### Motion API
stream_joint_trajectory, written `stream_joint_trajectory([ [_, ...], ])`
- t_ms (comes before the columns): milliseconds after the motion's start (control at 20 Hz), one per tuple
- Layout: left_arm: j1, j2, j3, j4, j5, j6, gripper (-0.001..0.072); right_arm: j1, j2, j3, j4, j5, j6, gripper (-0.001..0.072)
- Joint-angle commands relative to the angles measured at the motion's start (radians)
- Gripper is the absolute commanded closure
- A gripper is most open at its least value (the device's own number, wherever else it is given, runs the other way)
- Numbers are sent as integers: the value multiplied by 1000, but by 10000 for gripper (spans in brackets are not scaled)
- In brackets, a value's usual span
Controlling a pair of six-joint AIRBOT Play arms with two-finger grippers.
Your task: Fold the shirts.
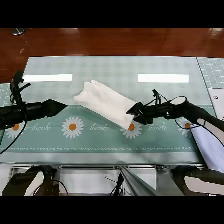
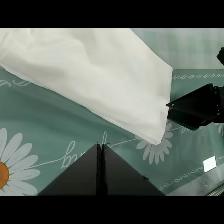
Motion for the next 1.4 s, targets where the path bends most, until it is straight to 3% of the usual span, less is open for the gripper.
stream_joint_trajectory([
  [0,0,-1,0,0,0,0,690,71,-98,105,-11,-11,19,164],
  [50,0,-1,0,0,0,0,690,89,-110,125,-14,-10,16,308],
  [100,0,-1,0,0,0,0,690,105,-113,149,-23,-5,-20,586],
  [150,0,-1,0,0,0,0,690,115,-113,180,-29,13,-61,686],
  [250,0,-1,0,0,-2,0,690,116,-112,298,-99,99,-51,686],
  [550,0,-1,0,0,-13,0,690,94,-35,864,-520,274,196,687],
  [800,0,-1,0,0,-62,4,690,-48,-26,1217,-630,575,274,688],
  [1250,0,-1,0,0,-64,3,689,-586,169,1254,-634,932,348,688],
  [1350,0,-1,0,0,-64,3,689,-705,227,1219,-668,956,343,688],
])
